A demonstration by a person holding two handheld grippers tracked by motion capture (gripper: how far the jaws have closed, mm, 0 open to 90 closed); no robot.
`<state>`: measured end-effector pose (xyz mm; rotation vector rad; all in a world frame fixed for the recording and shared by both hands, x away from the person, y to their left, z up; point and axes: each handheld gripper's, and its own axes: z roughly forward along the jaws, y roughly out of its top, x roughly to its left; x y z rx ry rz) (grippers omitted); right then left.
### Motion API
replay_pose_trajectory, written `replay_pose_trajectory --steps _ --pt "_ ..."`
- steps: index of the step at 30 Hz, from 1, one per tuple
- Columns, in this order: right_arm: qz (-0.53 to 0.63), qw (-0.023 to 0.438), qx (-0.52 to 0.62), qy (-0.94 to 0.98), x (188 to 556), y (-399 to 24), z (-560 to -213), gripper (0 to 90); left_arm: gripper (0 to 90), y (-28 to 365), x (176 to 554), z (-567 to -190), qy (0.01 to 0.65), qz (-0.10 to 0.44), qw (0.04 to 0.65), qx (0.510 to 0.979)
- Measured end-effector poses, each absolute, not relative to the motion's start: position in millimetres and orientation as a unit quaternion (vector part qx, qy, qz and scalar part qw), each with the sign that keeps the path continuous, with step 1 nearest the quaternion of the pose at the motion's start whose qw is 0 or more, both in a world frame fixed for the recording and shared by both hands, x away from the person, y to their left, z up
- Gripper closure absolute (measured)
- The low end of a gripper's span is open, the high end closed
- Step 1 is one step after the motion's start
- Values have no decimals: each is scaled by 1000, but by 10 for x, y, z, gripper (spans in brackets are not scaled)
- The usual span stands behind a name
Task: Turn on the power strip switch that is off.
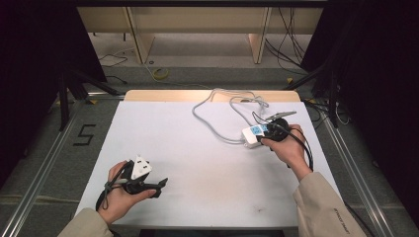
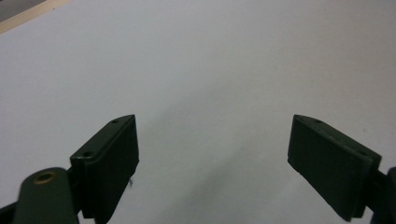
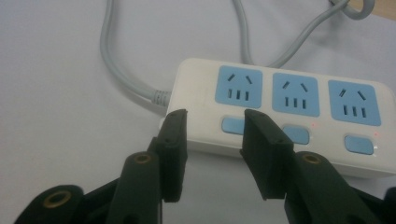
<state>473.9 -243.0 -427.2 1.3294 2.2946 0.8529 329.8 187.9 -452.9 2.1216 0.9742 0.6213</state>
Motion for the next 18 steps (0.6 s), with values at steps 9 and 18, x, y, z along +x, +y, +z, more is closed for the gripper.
replay_pose_trajectory --steps 9,18 --pt "312 181 462 810 4638 -2454 -4261 587 161 1876 3299 -4531 379 241 355 820" --pt "321 178 453 812 4527 -2496 -4263 551 161 1878 3300 -4533 380 240 355 820"
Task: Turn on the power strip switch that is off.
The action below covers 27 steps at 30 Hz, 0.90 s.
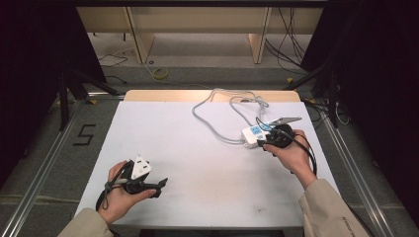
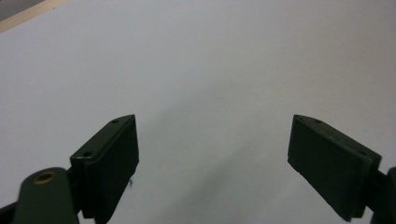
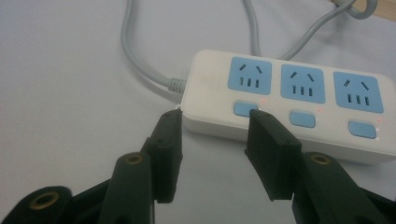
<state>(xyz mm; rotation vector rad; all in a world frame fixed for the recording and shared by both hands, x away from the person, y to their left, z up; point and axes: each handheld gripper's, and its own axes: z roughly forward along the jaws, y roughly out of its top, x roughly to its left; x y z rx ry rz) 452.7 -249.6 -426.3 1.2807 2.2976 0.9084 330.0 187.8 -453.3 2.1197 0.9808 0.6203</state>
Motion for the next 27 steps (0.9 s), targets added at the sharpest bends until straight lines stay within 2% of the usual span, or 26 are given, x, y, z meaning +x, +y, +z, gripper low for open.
replay_pose_trajectory --steps 27 --pt "370 167 429 807 4101 -2542 -4292 360 161 1881 3301 -4536 382 239 355 819"
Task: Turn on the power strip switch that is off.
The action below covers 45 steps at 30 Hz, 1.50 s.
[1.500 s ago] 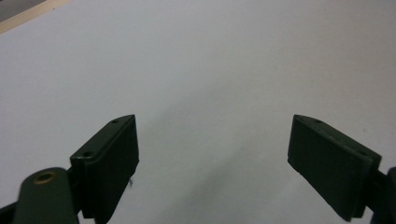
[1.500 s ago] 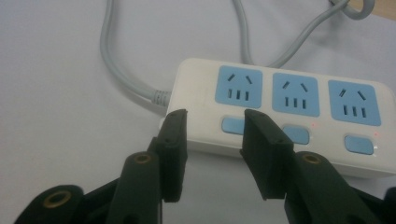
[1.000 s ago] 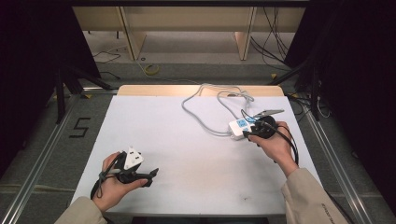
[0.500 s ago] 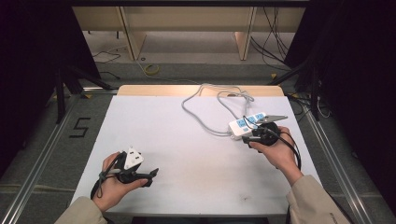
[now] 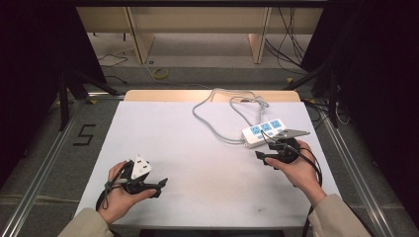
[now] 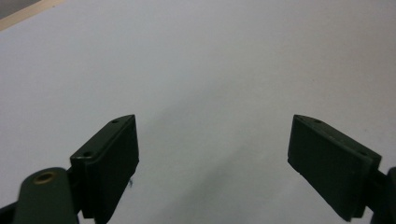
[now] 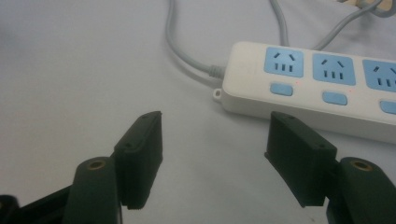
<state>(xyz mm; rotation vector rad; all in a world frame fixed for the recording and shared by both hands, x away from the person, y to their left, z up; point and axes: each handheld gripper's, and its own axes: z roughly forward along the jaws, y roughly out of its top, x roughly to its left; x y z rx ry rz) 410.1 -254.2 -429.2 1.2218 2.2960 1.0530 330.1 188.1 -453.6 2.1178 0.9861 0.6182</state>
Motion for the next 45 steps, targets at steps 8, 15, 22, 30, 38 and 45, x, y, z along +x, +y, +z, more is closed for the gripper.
replay_pose_trajectory --steps 8,15,22,30,38,45 --pt "391 166 414 805 3934 -2555 -4316 322 161 1882 3300 -4537 381 239 355 820" --pt "405 159 411 801 3824 -2608 -4340 310 161 1882 3300 -4535 379 238 353 822" --pt "413 156 405 801 3714 -2684 -4381 302 161 1880 3299 -4536 378 237 353 823" --pt "426 159 404 794 3577 -2773 -4406 297 161 1877 3297 -4536 377 235 353 823" --pt "425 163 400 796 3486 -2805 -4441 297 161 1873 3296 -4537 376 235 353 824" --pt "427 170 397 795 3464 -2809 -4430 299 161 1866 3297 -4538 376 236 356 822"
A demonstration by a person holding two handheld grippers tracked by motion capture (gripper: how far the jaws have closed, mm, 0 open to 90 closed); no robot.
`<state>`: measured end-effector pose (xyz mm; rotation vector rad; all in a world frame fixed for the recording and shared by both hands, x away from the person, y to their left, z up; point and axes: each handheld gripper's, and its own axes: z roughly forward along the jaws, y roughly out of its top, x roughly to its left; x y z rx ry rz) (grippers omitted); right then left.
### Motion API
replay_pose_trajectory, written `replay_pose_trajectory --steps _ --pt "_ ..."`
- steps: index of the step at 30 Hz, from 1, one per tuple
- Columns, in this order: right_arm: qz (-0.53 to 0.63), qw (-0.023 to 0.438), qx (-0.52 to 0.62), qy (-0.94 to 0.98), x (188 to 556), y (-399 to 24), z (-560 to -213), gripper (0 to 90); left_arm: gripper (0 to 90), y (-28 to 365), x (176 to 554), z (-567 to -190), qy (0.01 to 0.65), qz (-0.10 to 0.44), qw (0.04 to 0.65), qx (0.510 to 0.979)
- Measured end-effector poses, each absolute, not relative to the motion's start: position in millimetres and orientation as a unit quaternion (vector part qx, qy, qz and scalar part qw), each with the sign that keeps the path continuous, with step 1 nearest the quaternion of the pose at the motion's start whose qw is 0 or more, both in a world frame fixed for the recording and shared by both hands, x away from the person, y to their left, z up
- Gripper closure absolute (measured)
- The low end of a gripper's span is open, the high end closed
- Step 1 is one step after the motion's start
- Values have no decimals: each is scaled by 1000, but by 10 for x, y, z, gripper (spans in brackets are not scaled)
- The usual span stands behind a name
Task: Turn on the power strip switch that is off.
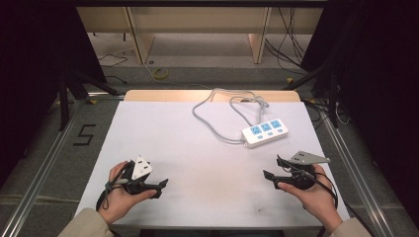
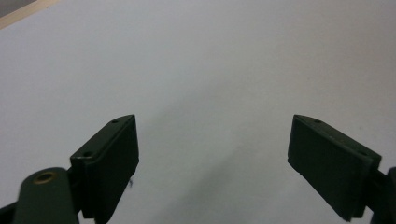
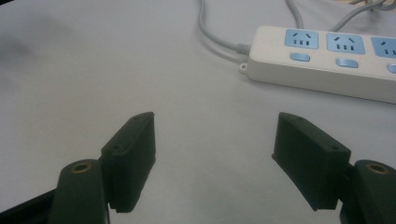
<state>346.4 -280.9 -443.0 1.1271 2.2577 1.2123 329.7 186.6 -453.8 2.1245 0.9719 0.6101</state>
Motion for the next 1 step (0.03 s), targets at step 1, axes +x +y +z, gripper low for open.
replay_pose_trajectory --steps 1 --pt "427 171 396 795 3459 -2806 -4428 300 161 1866 3299 -4538 376 236 355 823"
